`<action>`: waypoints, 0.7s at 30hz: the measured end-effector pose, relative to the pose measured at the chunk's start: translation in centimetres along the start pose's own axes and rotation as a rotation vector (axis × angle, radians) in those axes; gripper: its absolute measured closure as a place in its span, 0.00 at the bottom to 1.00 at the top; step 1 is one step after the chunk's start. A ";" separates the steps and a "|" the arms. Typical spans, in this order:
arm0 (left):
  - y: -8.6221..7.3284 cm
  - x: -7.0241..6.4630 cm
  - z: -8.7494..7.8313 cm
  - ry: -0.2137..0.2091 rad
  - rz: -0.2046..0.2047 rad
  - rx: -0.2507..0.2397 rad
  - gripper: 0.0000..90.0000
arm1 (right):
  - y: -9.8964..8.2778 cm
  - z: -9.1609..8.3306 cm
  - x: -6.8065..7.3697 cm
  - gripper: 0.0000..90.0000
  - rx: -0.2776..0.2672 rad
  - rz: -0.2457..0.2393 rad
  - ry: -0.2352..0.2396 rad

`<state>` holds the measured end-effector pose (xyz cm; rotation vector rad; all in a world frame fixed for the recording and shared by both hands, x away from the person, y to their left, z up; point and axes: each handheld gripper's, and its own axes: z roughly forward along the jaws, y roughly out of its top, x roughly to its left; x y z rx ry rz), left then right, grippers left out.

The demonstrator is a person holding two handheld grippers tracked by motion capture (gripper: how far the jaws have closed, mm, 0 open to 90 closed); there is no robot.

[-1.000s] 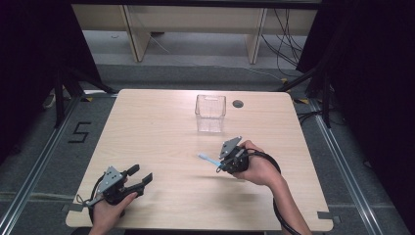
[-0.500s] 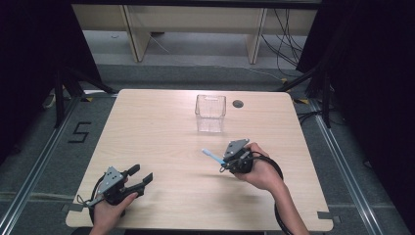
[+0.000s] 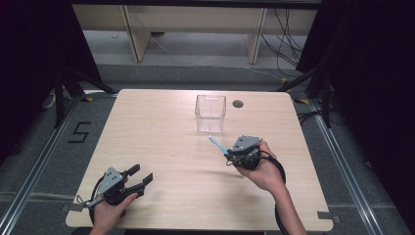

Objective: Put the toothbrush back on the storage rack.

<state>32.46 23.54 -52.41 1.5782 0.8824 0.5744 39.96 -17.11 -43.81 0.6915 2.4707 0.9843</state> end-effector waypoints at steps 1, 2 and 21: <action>0.0 0.0 0.0 -0.001 0.001 -0.001 0.37 | 0.1 0.0 -0.1 0.87 -0.011 -0.011 -0.005; 0.0 -0.1 -0.1 0.005 -0.003 0.008 0.37 | 0.1 0.0 -0.1 0.87 -0.024 -0.011 -0.013; 0.0 0.0 -0.1 0.000 0.000 -0.008 0.37 | 0.4 -0.7 -1.5 0.87 -0.201 0.142 -0.124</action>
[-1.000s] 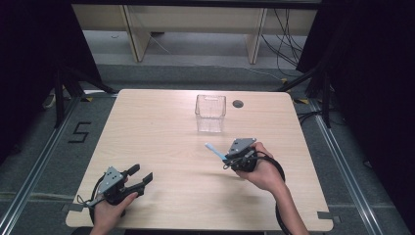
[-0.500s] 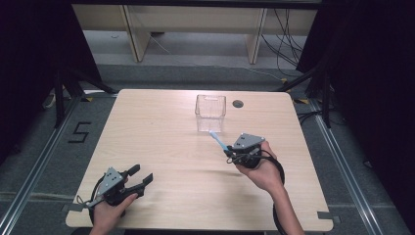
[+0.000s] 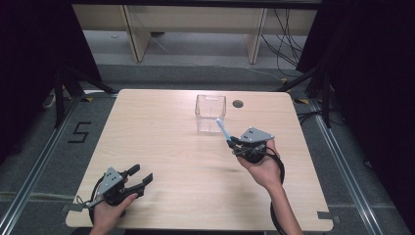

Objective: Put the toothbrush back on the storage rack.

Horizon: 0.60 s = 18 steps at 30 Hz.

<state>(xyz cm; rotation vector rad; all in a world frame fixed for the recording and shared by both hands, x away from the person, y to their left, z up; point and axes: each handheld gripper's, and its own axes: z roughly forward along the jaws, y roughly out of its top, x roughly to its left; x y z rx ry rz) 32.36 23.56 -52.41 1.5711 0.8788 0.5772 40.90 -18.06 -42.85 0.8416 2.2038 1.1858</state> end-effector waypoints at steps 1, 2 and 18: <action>0.0 0.0 0.0 0.002 -0.004 0.001 0.37 | 0.0 0.0 -0.1 0.87 -0.014 0.014 -0.013; 0.0 0.0 0.0 0.000 -0.003 0.000 0.37 | 0.0 0.0 -0.2 0.87 -0.026 0.023 -0.023; 0.0 0.0 0.0 0.001 0.002 0.000 0.37 | 0.4 -0.1 -0.8 0.87 -0.208 0.137 -0.138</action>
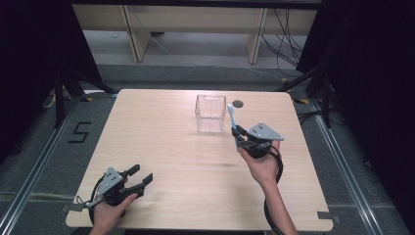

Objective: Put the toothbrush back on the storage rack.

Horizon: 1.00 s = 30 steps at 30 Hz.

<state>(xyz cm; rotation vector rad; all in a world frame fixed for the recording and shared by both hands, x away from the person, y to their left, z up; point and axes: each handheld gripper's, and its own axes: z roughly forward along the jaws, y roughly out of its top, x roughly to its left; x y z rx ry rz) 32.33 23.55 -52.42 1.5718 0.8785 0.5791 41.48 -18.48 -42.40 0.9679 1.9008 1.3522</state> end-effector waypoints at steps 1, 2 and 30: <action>0.0 0.0 0.0 0.000 0.000 0.001 0.37 | 0.1 0.1 -0.1 0.87 -0.018 -0.006 -0.010; 0.0 0.0 0.0 -0.001 0.001 0.001 0.37 | 0.1 0.1 0.0 0.87 -0.016 0.019 -0.013; 0.0 0.0 0.0 -0.002 0.005 0.001 0.37 | 2.0 2.3 -0.5 0.87 -0.083 0.065 -0.069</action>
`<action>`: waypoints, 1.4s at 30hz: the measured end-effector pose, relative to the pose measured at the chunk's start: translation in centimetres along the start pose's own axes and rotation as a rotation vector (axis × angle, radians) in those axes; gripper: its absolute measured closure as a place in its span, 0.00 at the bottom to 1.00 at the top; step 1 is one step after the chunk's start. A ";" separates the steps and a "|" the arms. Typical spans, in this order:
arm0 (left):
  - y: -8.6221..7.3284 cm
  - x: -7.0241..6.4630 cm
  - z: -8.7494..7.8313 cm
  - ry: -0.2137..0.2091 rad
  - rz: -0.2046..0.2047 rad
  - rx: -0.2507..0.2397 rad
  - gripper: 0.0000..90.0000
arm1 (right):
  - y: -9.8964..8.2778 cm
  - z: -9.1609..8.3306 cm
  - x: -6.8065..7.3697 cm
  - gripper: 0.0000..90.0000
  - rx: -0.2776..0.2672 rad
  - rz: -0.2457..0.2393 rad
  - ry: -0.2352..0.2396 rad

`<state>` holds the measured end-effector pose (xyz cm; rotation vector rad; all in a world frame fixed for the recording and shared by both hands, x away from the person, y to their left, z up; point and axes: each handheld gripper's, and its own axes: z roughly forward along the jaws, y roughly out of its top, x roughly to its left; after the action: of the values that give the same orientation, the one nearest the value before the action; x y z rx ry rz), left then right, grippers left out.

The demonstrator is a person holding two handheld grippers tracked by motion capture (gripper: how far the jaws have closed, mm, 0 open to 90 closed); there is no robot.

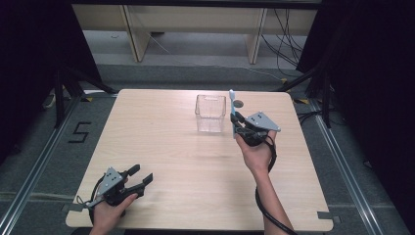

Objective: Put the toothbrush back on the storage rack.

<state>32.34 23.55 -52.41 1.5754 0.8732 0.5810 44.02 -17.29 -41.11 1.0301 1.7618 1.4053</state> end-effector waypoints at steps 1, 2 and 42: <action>0.0 0.0 0.0 0.000 -0.001 0.000 0.37 | 0.1 0.1 -0.1 0.87 -0.010 -0.012 -0.006; 0.0 0.0 0.0 0.000 -0.001 0.000 0.37 | 0.1 0.1 -0.1 0.87 -0.012 -0.008 -0.007; 0.0 -0.2 -0.3 0.021 -0.020 0.030 0.37 | 1.8 2.0 -0.7 0.87 -0.056 0.036 -0.036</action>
<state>31.98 23.56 -52.30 1.5884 0.9164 0.5739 46.37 -16.78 -39.80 1.0555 1.6763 1.4407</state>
